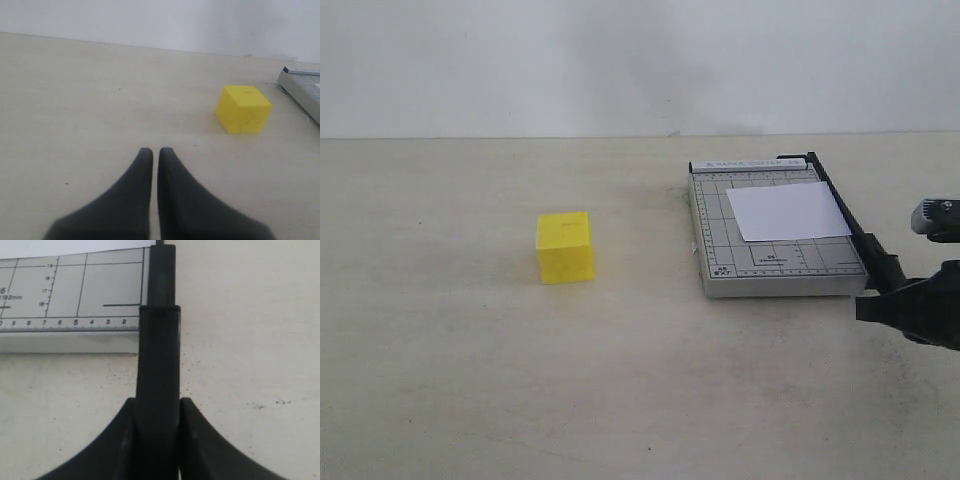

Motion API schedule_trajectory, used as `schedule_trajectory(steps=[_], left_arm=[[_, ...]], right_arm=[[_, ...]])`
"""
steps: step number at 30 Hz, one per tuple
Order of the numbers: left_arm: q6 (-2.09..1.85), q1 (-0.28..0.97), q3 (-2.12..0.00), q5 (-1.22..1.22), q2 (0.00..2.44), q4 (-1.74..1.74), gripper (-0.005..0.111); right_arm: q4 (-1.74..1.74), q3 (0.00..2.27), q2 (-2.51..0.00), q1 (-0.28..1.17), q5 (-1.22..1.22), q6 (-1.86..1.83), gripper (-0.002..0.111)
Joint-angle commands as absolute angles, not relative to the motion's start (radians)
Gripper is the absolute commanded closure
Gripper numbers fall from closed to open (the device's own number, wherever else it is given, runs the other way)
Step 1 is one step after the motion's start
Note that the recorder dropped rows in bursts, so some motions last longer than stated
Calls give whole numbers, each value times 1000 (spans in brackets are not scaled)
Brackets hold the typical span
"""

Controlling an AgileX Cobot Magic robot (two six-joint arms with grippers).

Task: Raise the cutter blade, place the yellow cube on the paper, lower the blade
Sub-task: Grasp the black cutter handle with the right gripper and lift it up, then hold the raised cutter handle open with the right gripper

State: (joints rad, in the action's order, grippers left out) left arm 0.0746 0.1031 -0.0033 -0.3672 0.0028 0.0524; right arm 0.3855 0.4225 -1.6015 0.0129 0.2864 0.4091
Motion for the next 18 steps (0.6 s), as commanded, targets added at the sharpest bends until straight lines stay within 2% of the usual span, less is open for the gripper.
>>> schedule_trajectory(steps=[1, 11, 18], left_arm=[[69, 100, 0, -359, 0, 61, 102], [69, 100, 0, -359, 0, 61, 102], [69, 100, 0, -359, 0, 61, 102]], right_arm=[[375, 434, -1515, 10, 280, 418, 108], [375, 487, -1205, 10, 275, 412, 108], [375, 492, -1159, 10, 261, 412, 108]])
